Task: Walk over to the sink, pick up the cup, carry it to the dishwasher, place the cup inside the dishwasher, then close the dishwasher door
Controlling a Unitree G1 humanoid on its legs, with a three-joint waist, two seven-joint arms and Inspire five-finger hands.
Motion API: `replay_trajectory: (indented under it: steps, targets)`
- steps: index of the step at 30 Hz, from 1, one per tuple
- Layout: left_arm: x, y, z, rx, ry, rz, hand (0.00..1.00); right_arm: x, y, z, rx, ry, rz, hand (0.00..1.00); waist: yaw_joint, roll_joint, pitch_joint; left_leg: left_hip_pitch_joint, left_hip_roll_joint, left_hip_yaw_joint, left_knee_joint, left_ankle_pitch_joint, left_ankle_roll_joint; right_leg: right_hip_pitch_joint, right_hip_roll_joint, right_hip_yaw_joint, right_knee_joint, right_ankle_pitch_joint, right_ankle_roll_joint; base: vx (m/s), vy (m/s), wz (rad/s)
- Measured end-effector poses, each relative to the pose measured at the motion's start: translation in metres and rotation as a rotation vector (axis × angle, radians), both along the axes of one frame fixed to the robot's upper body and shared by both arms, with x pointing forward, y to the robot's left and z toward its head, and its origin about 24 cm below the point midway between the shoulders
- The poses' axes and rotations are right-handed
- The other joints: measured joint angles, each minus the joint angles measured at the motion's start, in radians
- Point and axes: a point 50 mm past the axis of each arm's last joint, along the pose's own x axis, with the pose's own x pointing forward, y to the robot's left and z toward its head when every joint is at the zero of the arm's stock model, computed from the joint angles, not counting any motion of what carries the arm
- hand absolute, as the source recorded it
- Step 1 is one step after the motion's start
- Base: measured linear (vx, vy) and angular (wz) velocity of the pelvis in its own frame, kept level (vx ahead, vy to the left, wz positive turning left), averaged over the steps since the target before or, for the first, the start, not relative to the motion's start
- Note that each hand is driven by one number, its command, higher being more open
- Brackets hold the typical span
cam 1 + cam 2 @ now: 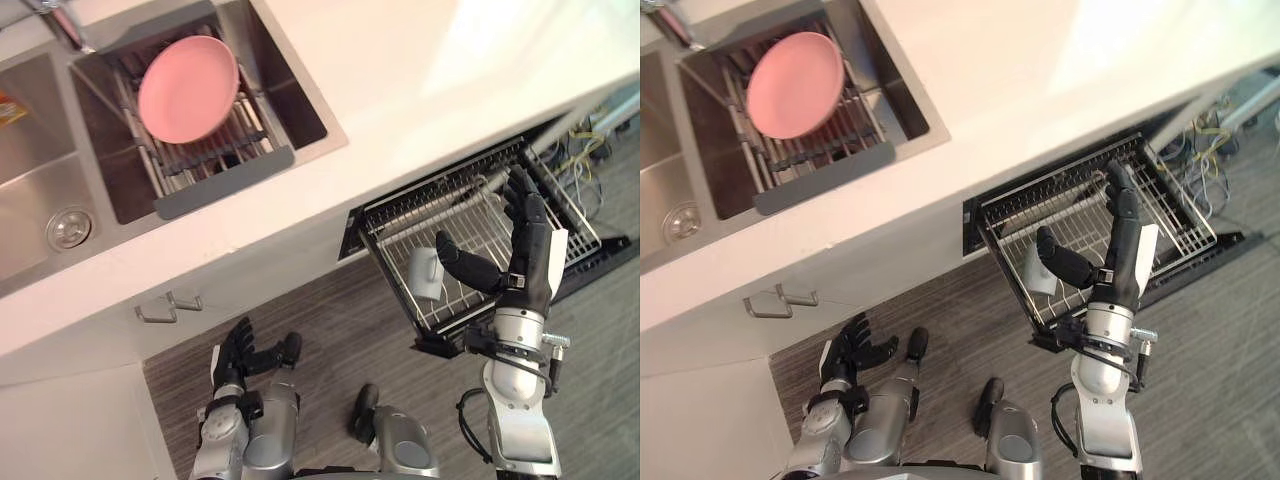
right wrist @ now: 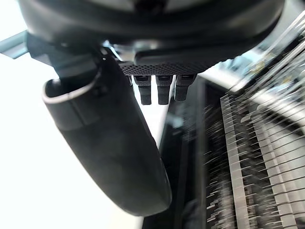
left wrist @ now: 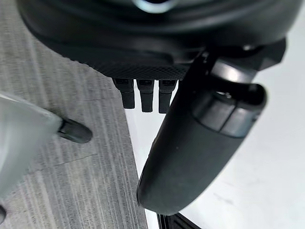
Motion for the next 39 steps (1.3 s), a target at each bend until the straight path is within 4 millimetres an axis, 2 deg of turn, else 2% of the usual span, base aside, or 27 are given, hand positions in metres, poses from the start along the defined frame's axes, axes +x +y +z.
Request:
replay_trajectory:
  steps: [1, 2, 3, 5, 6, 9, 10, 11, 12, 13, 14, 15, 16, 17, 18, 19, 20, 23, 24, 29, 30, 39]
  targets:
    - [-0.002, 0.001, -0.003, 0.003, 0.015, -0.001, 0.9, 0.005, 0.001, 0.007, -0.009, -0.029, 0.022, 0.9, 0.0, -0.001, -0.001, -0.009, 0.055, 0.159, 0.052, -0.015, 0.006, 0.028, 0.0, -0.028, -0.005, 0.0, 0.0, 0.0, 0.01, 0.95]
    - [-0.005, 0.002, -0.005, 0.004, 0.03, -0.001, 0.9, 0.009, 0.001, 0.013, -0.031, -0.049, 0.042, 0.9, 0.004, 0.002, -0.006, -0.016, 0.094, 0.268, 0.09, -0.025, 0.017, 0.045, 0.0, -0.045, -0.009, -0.001, 0.002, 0.02, 0.033, 0.63]
    - [-0.008, 0.003, -0.006, 0.006, 0.04, 0.001, 0.9, 0.014, 0.001, 0.022, -0.066, -0.078, 0.062, 0.9, 0.013, 0.003, -0.019, -0.025, 0.111, 0.323, 0.122, -0.033, 0.021, 0.051, -0.006, -0.049, -0.011, -0.004, 0.013, 0.03, 0.056, 0.3]
    - [-0.009, 0.007, -0.007, 0.016, 0.045, 0.001, 0.9, 0.02, 0.003, 0.033, -0.102, -0.121, 0.086, 0.9, 0.03, 0.002, -0.025, -0.026, 0.1, 0.322, 0.142, -0.048, 0.025, 0.061, -0.018, -0.048, -0.012, -0.006, 0.028, 0.04, 0.096, 0.13]
    - [-0.015, 0.01, -0.009, 0.022, 0.062, 0.009, 0.9, 0.025, 0.005, 0.04, -0.12, -0.148, 0.1, 0.9, 0.033, 0.002, -0.038, -0.027, 0.08, 0.321, 0.171, -0.082, 0.041, 0.074, -0.041, -0.051, -0.006, -0.013, 0.042, 0.06, 0.132, 0.13]
    - [-0.029, 0.015, -0.016, 0.024, 0.107, 0.025, 0.9, 0.033, 0.005, 0.041, -0.143, -0.141, 0.101, 0.9, 0.029, -0.004, -0.063, -0.026, 0.046, 0.321, 0.247, -0.152, 0.059, 0.088, -0.097, -0.055, 0.049, -0.053, 0.048, 0.07, 0.167, 0.12]
    - [-0.034, 0.016, -0.02, 0.023, 0.131, 0.029, 0.9, 0.037, 0.004, 0.039, -0.168, -0.121, 0.094, 0.9, 0.027, -0.002, -0.072, -0.023, 0.035, 0.316, 0.286, -0.186, 0.068, 0.09, -0.119, -0.044, 0.112, -0.06, 0.043, 0.13, 0.161, 0.13]
    - [-0.037, 0.018, -0.021, 0.028, 0.142, 0.03, 0.9, 0.042, 0.002, 0.037, -0.199, -0.099, 0.09, 0.9, 0.02, -0.004, -0.074, -0.016, 0.022, 0.308, 0.311, -0.209, 0.078, 0.055, -0.152, 0.009, 0.225, -0.058, 0.028, 0.14, 0.17, 0.2]
    - [-0.037, 0.019, -0.021, 0.031, 0.143, 0.026, 0.9, 0.044, 0.001, 0.035, -0.209, -0.084, 0.087, 0.9, 0.013, -0.008, -0.077, -0.012, 0.017, 0.299, 0.315, -0.218, 0.085, 0.032, -0.164, 0.056, 0.289, -0.051, 0.012, 0.14, 0.155, 0.43]
    - [-0.037, 0.02, -0.02, 0.044, 0.143, 0.009, 0.9, 0.049, -0.003, 0.03, -0.245, -0.047, 0.071, 0.9, 0.0, -0.013, -0.081, 0.009, 0.0, 0.275, 0.306, -0.224, 0.094, -0.018, -0.169, 0.159, 0.395, -0.03, -0.035, 0.13, 0.1, 0.6]
    - [-0.037, 0.021, -0.02, 0.051, 0.142, -0.003, 0.9, 0.051, -0.005, 0.025, -0.274, -0.012, 0.066, 0.9, -0.007, -0.018, -0.083, 0.04, -0.011, 0.249, 0.283, -0.224, 0.095, -0.035, -0.135, 0.256, 0.406, -0.067, -0.029, 0.15, 0.064, 0.63]
    - [-0.037, 0.021, -0.019, 0.054, 0.142, -0.005, 0.9, 0.051, -0.005, 0.024, -0.286, -0.002, 0.068, 0.9, -0.009, -0.018, -0.084, 0.054, -0.013, 0.238, 0.272, -0.222, 0.094, -0.041, -0.116, 0.295, 0.39, -0.083, -0.025, 0.17, 0.034, 0.58]
    - [-0.036, 0.024, -0.019, 0.063, 0.14, -0.007, 0.9, 0.052, -0.003, 0.023, -0.317, 0.005, 0.081, 0.9, -0.013, -0.017, -0.089, 0.072, -0.016, 0.219, 0.248, -0.211, 0.085, -0.066, -0.072, 0.365, 0.339, -0.096, -0.022, 0.16, 0.002, 0.57]
    - [-0.036, 0.025, -0.018, 0.071, 0.141, -0.013, 0.9, 0.052, -0.002, 0.024, -0.348, 0.012, 0.096, 0.9, -0.017, -0.019, -0.105, 0.076, -0.022, 0.198, 0.226, -0.192, 0.071, -0.09, -0.039, 0.41, 0.258, -0.093, -0.017, 0.16, -0.017, 0.6]
    - [-0.035, 0.025, -0.018, 0.074, 0.138, -0.019, 0.9, 0.052, -0.002, 0.024, -0.365, 0.013, 0.098, 0.9, -0.019, -0.021, -0.11, 0.076, -0.028, 0.187, 0.221, -0.187, 0.07, -0.098, -0.028, 0.423, 0.208, -0.086, -0.009, 0.14, -0.055, 0.64]
    - [-0.033, 0.028, -0.016, 0.087, 0.13, -0.031, 0.9, 0.052, -0.004, 0.025, -0.383, 0.016, 0.101, 0.9, -0.016, -0.035, -0.118, 0.071, -0.046, 0.17, 0.233, -0.183, 0.066, -0.106, -0.025, 0.427, 0.105, 0.0, 0.003, 0.15, -0.091, 0.7]
    - [-0.034, 0.025, -0.017, 0.087, 0.137, -0.038, 0.9, 0.052, -0.005, 0.023, -0.395, 0.031, 0.104, 0.9, -0.019, -0.026, -0.129, 0.064, -0.047, 0.145, 0.256, -0.193, 0.052, -0.088, -0.024, 0.416, 0.089, 0.01, 0.051, 0.16, -0.091, 0.53]
    - [-0.042, 0.021, -0.019, 0.081, 0.146, -0.041, 0.9, 0.054, -0.003, 0.021, -0.405, 0.049, 0.131, 0.9, -0.002, -0.008, -0.153, 0.053, -0.015, 0.142, 0.248, -0.201, 0.035, -0.06, 0.015, 0.409, 0.002, 0.046, 0.036, 0.17, -0.088, 0.0]
    - [-0.044, 0.021, -0.02, 0.079, 0.154, -0.04, 0.9, 0.054, -0.004, 0.019, -0.406, 0.065, 0.136, 0.9, -0.001, -0.009, -0.154, 0.057, -0.006, 0.14, 0.24, -0.2, 0.029, -0.04, 0.027, 0.405, -0.041, 0.063, 0.032, 0.15, -0.079, -0.06]
    - [-0.046, 0.013, -0.023, 0.052, 0.159, -0.043, 0.9, 0.055, -0.004, 0.013, -0.407, 0.103, 0.162, 0.9, -0.008, -0.012, -0.158, 0.094, -0.009, 0.13, 0.207, -0.198, 0.024, 0.028, 0.034, 0.391, -0.125, 0.089, 0.033, 0.09, -0.044, 0.05]
    - [-0.065, 0.01, -0.036, 0.058, 0.256, -0.099, 0.9, 0.047, -0.005, -0.022, -0.379, 0.239, 0.186, 0.9, -0.004, 0.016, -0.222, 0.223, -0.028, 0.077, -0.153, 0.024, 0.015, 0.035, 0.044, 0.386, -0.183, 0.14, 0.023, 0.0, 0.0, 0.0]
    - [-0.065, 0.01, -0.036, 0.058, 0.26, -0.097, 0.9, 0.047, -0.001, -0.024, -0.328, 0.23, 0.172, 0.9, -0.007, 0.013, -0.221, 0.233, -0.027, 0.079, -0.171, 0.026, 0.013, 0.038, 0.042, 0.385, -0.184, 0.14, 0.023, 0.0, 0.0, 0.0]
